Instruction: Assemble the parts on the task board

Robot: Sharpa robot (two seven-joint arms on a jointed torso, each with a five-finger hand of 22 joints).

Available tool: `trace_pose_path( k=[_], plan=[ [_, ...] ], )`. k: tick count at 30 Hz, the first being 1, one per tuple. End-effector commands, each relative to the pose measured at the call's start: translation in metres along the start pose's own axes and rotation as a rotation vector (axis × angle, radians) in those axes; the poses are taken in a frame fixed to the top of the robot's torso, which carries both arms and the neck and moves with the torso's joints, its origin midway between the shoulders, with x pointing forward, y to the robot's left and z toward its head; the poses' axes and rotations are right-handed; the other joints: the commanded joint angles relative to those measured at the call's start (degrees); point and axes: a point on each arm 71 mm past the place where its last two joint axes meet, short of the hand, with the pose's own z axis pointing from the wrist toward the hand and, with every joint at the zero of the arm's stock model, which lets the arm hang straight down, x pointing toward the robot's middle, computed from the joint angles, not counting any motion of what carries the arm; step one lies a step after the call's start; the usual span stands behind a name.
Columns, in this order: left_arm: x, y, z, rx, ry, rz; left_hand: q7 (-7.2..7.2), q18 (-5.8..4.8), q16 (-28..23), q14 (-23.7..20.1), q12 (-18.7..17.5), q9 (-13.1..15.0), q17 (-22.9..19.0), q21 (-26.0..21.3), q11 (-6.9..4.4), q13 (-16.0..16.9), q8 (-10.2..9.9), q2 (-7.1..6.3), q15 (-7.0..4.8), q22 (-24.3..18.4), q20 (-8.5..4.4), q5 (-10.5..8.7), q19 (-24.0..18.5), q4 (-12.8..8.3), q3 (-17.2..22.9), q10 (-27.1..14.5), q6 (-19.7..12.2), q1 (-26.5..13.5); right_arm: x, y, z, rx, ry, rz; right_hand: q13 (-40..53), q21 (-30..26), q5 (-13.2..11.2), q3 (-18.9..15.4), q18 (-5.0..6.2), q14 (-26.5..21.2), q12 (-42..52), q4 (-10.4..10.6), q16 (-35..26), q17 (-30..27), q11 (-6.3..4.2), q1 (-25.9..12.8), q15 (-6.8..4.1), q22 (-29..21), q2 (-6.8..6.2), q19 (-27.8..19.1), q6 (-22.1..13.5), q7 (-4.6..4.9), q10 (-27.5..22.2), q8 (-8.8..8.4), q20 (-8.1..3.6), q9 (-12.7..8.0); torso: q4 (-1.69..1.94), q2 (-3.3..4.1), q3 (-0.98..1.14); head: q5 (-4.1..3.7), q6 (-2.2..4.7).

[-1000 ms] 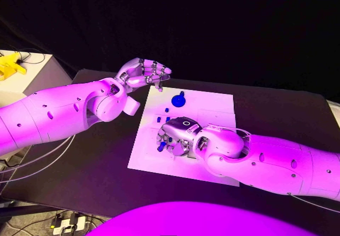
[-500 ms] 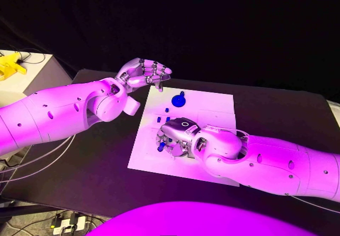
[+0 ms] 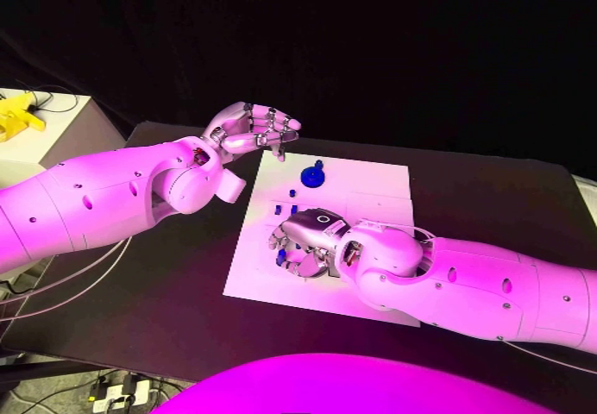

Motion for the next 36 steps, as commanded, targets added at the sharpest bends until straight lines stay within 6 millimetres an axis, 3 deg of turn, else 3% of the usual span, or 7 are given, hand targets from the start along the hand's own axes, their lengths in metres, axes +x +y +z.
trace_pose_path(
  k=[1, 15, 23, 26, 32, 34, 36],
  plan=[
    [0.002, -0.001, 0.001, 0.007, 0.013, -0.011, 0.1, 0.82, -0.2, -0.3, -0.3, -0.1, -0.1, 0.0, 0.33, -0.1, 0.2, 0.41, 0.02, 0.1, 0.11, 0.11, -0.3, 0.1, -0.2, -0.1, -0.4, 0.0, -0.001, 0.0, -0.001, -0.016, -0.017, 0.021, 0.1, -1.2, -0.4, -0.7, 1.15, -0.6, 0.5, 0.0, -0.3, -0.8, 0.13, 0.2, 0.1, -0.9, -0.26, -0.5, -0.6, 0.08, -1.0, -0.39, 0.14, -0.1, 0.03, -0.01, 0.03, -0.04, 0.0],
    [0.001, -0.001, 0.0, 0.003, 0.013, -0.013, 0.12, 0.82, -0.2, -0.3, -0.3, -0.1, -0.1, 0.0, 0.35, -0.1, 0.2, 0.42, 0.05, 0.1, 0.13, 0.11, -0.4, 0.1, -0.3, -0.1, -0.4, -0.1, -0.007, -0.01, -0.009, 0.01, -0.104, 0.065, 0.2, -4.1, 0.5, -2.8, 1.61, -1.9, 1.8, 0.1, -1.2, -3.2, 0.49, 0.5, 0.42, -3.0, -0.02, -1.5, -1.4, 0.46, -3.2, -0.96, 0.48, -0.3, 0.06, -0.01, 0.05, -0.22, 0.0],
    [-0.001, 0.0, -0.001, 0.002, 0.01, -0.012, 0.13, 0.81, -0.2, -0.3, -0.4, -0.2, -0.1, 0.0, 0.37, -0.1, 0.2, 0.43, 0.07, 0.0, 0.15, 0.12, -0.4, 0.2, -0.3, -0.1, -0.5, -0.2, -0.029, -0.031, -0.04, -0.006, -0.23, 0.225, 0.7, -5.1, 4.5, -7.2, 1.68, -2.0, 5.9, 0.7, -1.0, -4.1, 0.24, 1.6, 0.2, -3.6, 0.85, -1.0, -0.8, 0.35, -3.6, -0.85, 0.35, -0.2, -0.17, -0.17, -0.01, -0.7, 0.0],
    [-0.003, 0.001, -0.001, 0.0, 0.005, -0.011, 0.13, 0.81, -0.2, -0.3, -0.4, -0.2, -0.1, 0.0, 0.37, -0.1, 0.2, 0.43, 0.07, 0.0, 0.15, 0.12, -0.4, 0.2, -0.3, -0.1, -0.5, -0.2, -0.042, -0.051, -0.059, 0.021, -0.242, 0.355, 0.8, -3.7, 4.6, -4.4, 1.42, -1.6, 8.6, 0.5, -0.7, -3.5, -0.53, 2.9, -0.45, -2.4, 2.39, -0.2, 1.2, -0.12, 0.6, -0.25, -0.17, -0.2, -0.53, -0.31, -0.01, -1.21, 0.12],
    [-0.002, 0.003, -0.002, -0.004, 0.004, -0.015, 0.13, 0.81, -0.2, -0.3, -0.4, -0.2, -0.1, 0.0, 0.37, -0.1, 0.2, 0.43, 0.07, 0.0, 0.15, 0.12, -0.4, 0.2, -0.3, -0.1, -0.5, -0.2, -0.059, -0.09, -0.099, 0.133, -0.249, 0.556, 1.2, 0.1, 4.0, -2.9, 0.73, 0.5, 11.2, 1.1, 1.2, -0.5, -2.04, 1.9, -1.57, 0.6, 2.13, 1.9, 4.0, -1.23, 6.4, 0.89, -1.1, 0.1, -1.08, -0.7, 0.03, -2.92, 0.96],
    [-0.001, 0.004, -0.002, -0.006, 0.007, -0.018, 0.13, 0.81, -0.2, -0.3, -0.4, -0.2, -0.1, 0.0, 0.37, -0.1, 0.2, 0.4, 0.08, 0.0, 0.17, 0.12, -0.4, 0.2, -0.4, -0.1, -0.5, -0.3, -0.062, -0.102, -0.117, 0.188, -0.257, 0.593, 3.1, 6.8, 5.5, -4.2, -0.51, 4.5, 14.0, 1.7, 6.7, 11.0, -3.53, 0.9, -2.8, 5.8, 1.62, 4.9, 6.1, -2.67, 9.6, 2.5, -2.2, 0.9, -1.03, -0.81, -0.02, -3.8, 1.3],
    [0.0, 0.005, -0.003, -0.009, 0.008, -0.021, 0.15, 0.81, -0.2, -0.3, -0.4, -0.2, -0.1, 0.0, 0.38, -0.2, 0.2, 0.38, 0.09, 0.0, 0.19, 0.12, -0.4, 0.3, -0.4, -0.1, -0.6, -0.3, -0.063, -0.112, -0.132, 0.244, -0.258, 0.616, 6.5, 8.7, 6.1, -6.2, -0.85, 5.1, 18.4, 2.4, 7.3, 12.1, -4.65, 0.0, -3.7, 7.3, 1.16, 5.9, 6.8, -3.62, 11.8, 3.81, -3.1, 2.1, -1.2, -0.96, -0.05, -4.61, 1.3]
  ],
)
